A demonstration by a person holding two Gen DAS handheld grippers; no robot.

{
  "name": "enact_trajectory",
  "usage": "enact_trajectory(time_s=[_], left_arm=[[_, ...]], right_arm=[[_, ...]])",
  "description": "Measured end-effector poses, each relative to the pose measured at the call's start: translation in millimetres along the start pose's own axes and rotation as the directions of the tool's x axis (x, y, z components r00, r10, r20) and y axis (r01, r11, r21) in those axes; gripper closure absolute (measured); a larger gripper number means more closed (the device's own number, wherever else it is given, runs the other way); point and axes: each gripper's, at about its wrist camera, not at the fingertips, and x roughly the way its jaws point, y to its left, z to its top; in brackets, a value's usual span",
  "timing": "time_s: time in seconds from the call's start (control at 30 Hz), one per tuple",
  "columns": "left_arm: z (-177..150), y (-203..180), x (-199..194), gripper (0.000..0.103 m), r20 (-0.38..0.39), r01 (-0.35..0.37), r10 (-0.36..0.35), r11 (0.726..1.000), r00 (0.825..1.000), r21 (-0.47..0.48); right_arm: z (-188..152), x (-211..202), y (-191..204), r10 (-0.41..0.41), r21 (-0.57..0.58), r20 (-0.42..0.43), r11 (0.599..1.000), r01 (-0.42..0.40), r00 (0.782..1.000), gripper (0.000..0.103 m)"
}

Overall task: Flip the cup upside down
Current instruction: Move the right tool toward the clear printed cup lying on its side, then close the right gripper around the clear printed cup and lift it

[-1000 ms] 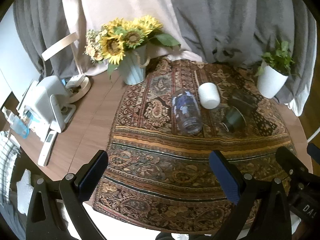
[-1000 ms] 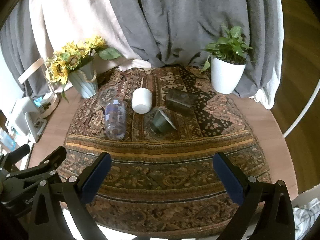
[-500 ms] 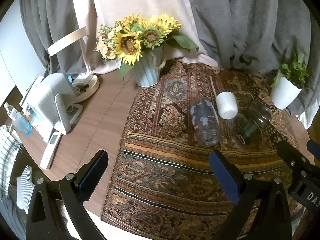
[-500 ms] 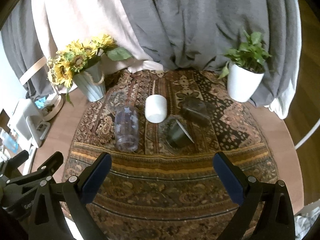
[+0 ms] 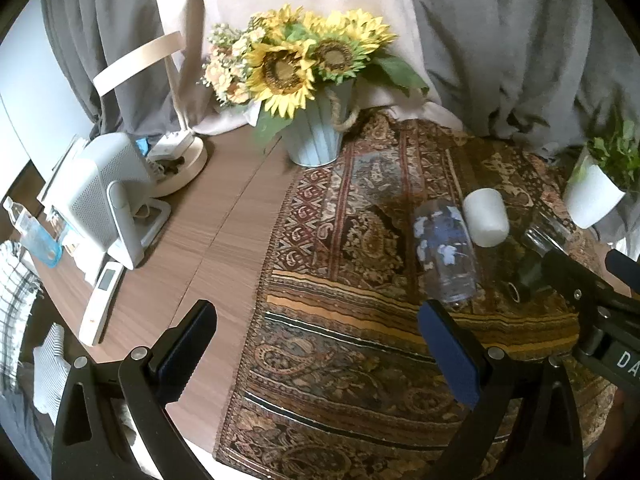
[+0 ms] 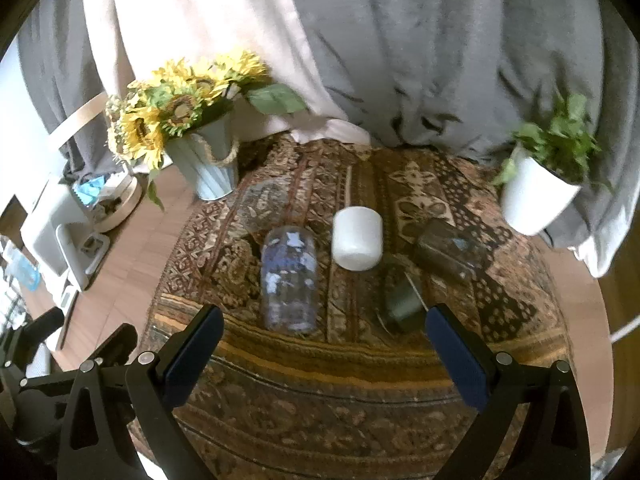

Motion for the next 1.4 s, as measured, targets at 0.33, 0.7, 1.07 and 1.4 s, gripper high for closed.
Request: enact_trajectory(time_s=[0.33, 0.7, 1.07, 1.4], left_arm=[[11.6, 8.0, 27.6, 0.000, -0.031, -0.014, 0.014, 1.000, 0.999, -0.007], [19.3, 13.0, 57.2, 0.000, -0.071, -0.013, 0.013, 1.000, 0.997, 0.005], [19.3, 10.5, 87.3, 0.000, -0.115, 0.012, -0.008, 0.999, 0.993, 0.038], [11.2, 4.3, 109.1, 0.000, -0.145, 0.009, -0.001, 0.998, 0.989, 0.059]], right_arm=[[21.8, 42.9, 19.1, 0.044, -0.031, -0.048, 0.999, -0.045, 0.998, 0.001], [37.4, 91.6, 30.4, 0.076, -0.045, -0.122, 0.996, -0.082, 0.990, 0.003], [32.3, 136.3, 32.3, 0.064, -0.035, -0.202, 0.997, -0.072, 0.977, 0.006], [19.9, 165.2, 27.4, 0.052, -0.021, -0.252, 0.998, -0.059, 0.966, 0.011]])
